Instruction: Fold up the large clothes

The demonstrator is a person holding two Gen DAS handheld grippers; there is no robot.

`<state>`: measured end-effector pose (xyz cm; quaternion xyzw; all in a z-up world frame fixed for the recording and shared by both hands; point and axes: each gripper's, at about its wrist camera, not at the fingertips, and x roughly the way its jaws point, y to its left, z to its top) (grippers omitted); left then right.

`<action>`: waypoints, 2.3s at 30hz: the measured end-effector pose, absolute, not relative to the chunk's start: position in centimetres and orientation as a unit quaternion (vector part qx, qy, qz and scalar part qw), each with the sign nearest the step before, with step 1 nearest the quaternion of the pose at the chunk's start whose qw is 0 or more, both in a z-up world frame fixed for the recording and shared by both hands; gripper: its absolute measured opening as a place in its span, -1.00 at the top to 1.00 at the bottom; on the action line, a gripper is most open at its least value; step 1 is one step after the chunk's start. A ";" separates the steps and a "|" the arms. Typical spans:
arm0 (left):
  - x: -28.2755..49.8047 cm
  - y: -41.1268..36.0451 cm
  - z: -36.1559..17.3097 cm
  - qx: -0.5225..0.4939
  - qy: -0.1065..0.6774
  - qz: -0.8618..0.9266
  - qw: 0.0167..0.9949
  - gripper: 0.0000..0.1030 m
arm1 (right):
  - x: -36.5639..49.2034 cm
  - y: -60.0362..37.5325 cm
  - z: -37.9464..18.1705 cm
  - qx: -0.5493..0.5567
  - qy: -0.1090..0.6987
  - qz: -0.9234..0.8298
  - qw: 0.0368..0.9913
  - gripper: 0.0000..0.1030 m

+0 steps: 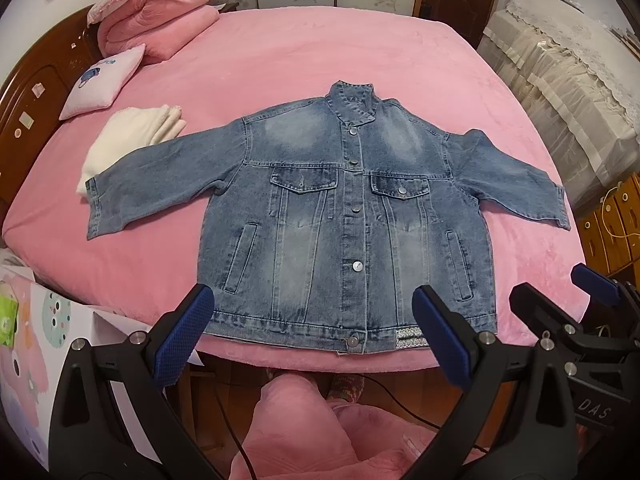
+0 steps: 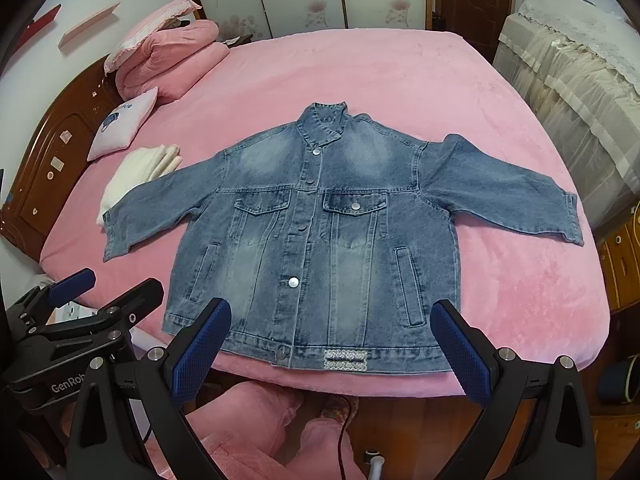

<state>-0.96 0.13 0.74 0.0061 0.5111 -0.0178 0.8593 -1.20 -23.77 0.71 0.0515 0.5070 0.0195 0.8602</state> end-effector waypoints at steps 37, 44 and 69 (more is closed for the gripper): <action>2.6 27.2 -14.7 -0.457 0.497 0.102 0.731 -0.45 | 4.6 -4.4 -6.6 -0.101 0.525 0.189 0.824 -0.96; 6.5 41.9 -18.6 -0.577 0.415 0.171 0.682 -0.45 | 13.9 4.1 -10.4 -0.040 0.522 0.135 0.842 -0.96; 17.1 64.1 -32.4 -0.542 0.403 0.360 0.644 0.26 | 25.0 12.2 -22.5 0.104 0.578 -0.027 0.809 -0.96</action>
